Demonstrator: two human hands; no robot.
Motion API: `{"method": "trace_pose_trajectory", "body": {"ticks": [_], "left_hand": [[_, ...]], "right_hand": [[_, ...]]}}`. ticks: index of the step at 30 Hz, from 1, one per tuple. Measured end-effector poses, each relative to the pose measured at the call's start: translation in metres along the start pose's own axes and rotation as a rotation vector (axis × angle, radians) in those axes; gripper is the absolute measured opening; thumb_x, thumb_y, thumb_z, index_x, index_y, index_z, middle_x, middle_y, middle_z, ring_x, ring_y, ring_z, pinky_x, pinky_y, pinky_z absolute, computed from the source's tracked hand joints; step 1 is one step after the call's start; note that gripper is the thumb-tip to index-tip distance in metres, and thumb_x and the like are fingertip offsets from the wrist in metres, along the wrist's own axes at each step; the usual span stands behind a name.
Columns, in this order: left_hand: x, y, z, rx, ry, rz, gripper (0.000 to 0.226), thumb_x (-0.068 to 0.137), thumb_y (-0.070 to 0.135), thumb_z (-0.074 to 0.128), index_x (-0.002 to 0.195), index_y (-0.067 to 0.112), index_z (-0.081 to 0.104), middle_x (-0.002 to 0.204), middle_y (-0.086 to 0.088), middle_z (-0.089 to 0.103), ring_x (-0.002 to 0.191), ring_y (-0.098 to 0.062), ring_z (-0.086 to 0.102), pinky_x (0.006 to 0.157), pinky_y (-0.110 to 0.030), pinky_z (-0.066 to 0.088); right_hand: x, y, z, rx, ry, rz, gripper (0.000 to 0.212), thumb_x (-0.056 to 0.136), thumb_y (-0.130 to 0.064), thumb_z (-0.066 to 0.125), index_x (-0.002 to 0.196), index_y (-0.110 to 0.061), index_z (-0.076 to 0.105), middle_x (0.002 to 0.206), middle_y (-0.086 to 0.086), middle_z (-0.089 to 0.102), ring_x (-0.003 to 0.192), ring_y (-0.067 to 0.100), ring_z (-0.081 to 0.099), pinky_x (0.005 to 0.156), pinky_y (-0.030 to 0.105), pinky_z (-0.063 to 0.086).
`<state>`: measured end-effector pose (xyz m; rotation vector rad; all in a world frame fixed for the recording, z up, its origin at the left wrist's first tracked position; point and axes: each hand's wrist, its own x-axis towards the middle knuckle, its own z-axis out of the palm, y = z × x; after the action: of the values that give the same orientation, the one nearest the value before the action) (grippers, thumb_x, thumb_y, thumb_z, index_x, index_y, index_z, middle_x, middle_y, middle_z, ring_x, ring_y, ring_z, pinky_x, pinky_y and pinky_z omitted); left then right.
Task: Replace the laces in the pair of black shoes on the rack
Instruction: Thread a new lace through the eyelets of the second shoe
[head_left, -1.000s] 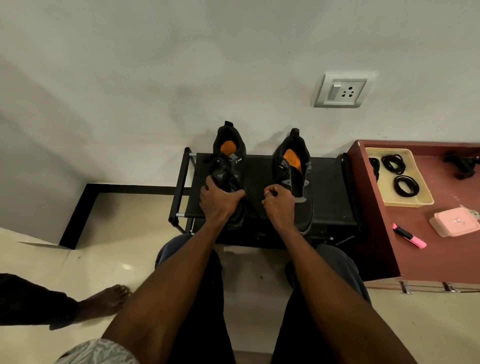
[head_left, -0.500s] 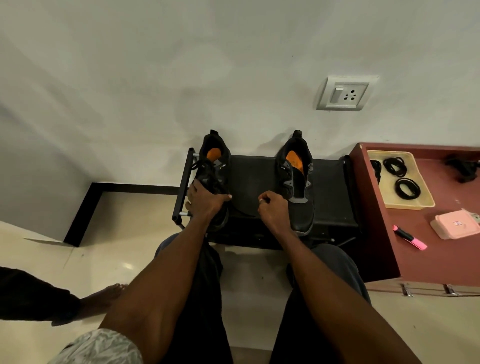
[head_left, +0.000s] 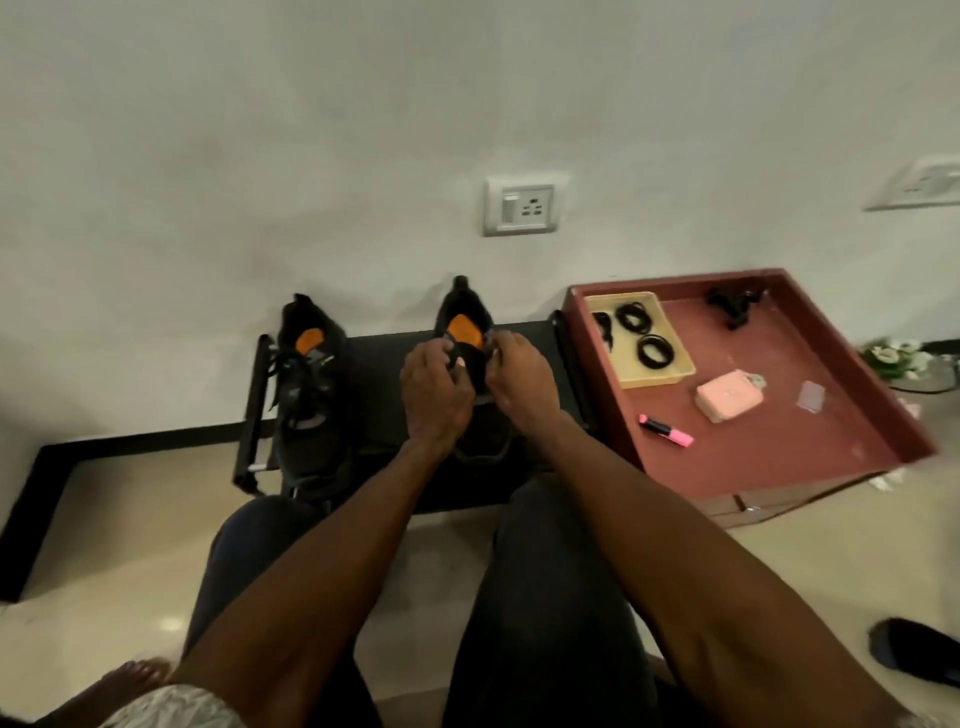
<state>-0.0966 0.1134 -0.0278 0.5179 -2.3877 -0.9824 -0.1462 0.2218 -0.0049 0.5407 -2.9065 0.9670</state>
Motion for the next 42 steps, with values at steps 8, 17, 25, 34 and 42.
{"method": "trace_pose_trajectory", "body": {"ticks": [8,17,25,34,42], "left_hand": [[0.005,0.087,0.076,-0.087,-0.233,0.172,0.013,0.086,0.005,0.055,0.098,0.008,0.06,0.098,-0.01,0.061,0.095,-0.028,0.055,0.085,-0.042,0.047],[0.028,0.099,0.147,-0.031,-0.419,0.147,0.016,0.089,0.007,0.059,0.104,0.01,0.058,0.108,-0.008,0.058,0.103,-0.021,0.053,0.086,-0.033,0.05],[0.051,0.077,0.182,-0.069,-0.361,0.115,0.019,0.091,0.006,0.06,0.109,0.008,0.06,0.113,-0.009,0.059,0.105,-0.019,0.054,0.087,-0.029,0.048],[0.051,0.068,0.185,-0.101,-0.368,0.07,0.018,0.089,0.004,0.061,0.107,0.01,0.061,0.112,-0.008,0.058,0.105,-0.018,0.054,0.09,-0.033,0.051],[0.05,0.086,0.112,-0.207,-0.32,-0.016,0.022,0.087,-0.002,0.052,0.104,0.009,0.061,0.105,-0.008,0.058,0.094,-0.019,0.055,0.078,-0.027,0.044]], "right_hand": [[0.018,0.122,-0.106,-0.163,0.09,0.293,0.03,0.087,-0.004,0.044,0.107,-0.001,0.066,0.107,0.024,0.068,0.102,0.042,0.063,0.076,0.037,0.046],[0.068,0.192,-0.085,-0.09,-0.136,0.248,0.044,0.084,0.005,0.046,0.123,-0.002,0.066,0.118,0.028,0.065,0.111,0.042,0.059,0.089,0.044,0.051],[0.115,0.228,-0.036,-0.323,-0.354,0.264,0.042,0.094,-0.018,0.046,0.134,-0.017,0.056,0.126,0.023,0.05,0.12,0.04,0.043,0.1,0.048,0.04],[0.121,0.216,-0.044,-0.157,-0.195,0.318,0.02,0.087,-0.001,0.052,0.09,0.012,0.067,0.105,0.026,0.062,0.1,0.036,0.058,0.081,0.038,0.048],[0.092,0.121,-0.094,0.203,0.065,0.396,0.025,0.087,-0.001,0.052,0.101,0.009,0.07,0.095,0.022,0.071,0.086,0.036,0.065,0.061,0.034,0.043]]}}
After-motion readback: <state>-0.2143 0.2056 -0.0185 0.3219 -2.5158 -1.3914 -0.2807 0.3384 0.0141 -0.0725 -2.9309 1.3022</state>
